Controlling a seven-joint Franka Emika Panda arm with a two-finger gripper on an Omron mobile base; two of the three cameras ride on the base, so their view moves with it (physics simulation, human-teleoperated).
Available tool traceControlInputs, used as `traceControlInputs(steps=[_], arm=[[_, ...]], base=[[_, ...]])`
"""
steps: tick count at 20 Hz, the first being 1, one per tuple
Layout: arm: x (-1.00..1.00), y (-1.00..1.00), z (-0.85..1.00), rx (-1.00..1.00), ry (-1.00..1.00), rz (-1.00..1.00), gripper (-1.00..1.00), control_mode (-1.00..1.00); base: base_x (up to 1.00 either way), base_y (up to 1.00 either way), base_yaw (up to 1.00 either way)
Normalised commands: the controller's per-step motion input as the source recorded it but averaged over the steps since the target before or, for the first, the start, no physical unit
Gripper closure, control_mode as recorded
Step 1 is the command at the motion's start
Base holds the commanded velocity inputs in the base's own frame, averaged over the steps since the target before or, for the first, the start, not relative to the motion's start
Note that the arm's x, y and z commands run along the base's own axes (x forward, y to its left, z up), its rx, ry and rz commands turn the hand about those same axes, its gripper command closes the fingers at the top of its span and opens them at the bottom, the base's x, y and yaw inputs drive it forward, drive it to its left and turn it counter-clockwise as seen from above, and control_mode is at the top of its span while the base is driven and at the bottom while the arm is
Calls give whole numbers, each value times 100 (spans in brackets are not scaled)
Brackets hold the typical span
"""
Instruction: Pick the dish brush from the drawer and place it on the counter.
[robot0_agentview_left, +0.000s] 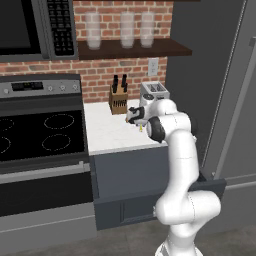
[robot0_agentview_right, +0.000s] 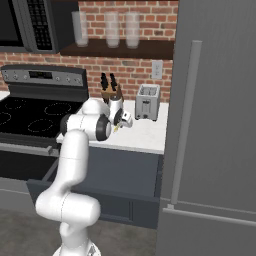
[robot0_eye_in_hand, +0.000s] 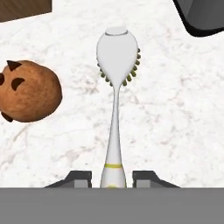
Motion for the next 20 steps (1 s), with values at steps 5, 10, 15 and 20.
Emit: traceControlInputs(steps=[5,10,15,20], arm=[[-22,0,-22,0,0,0,-100,-100],[-76,0,-20,0,-8,0,-100,-100],[-100,0,-6,0,-18,0,-100,-100],[-100,0,13,0,-12,0,-100,-100]], base=[[0,0,0],[0,0,0],[0,0,0],[0,0,0]])
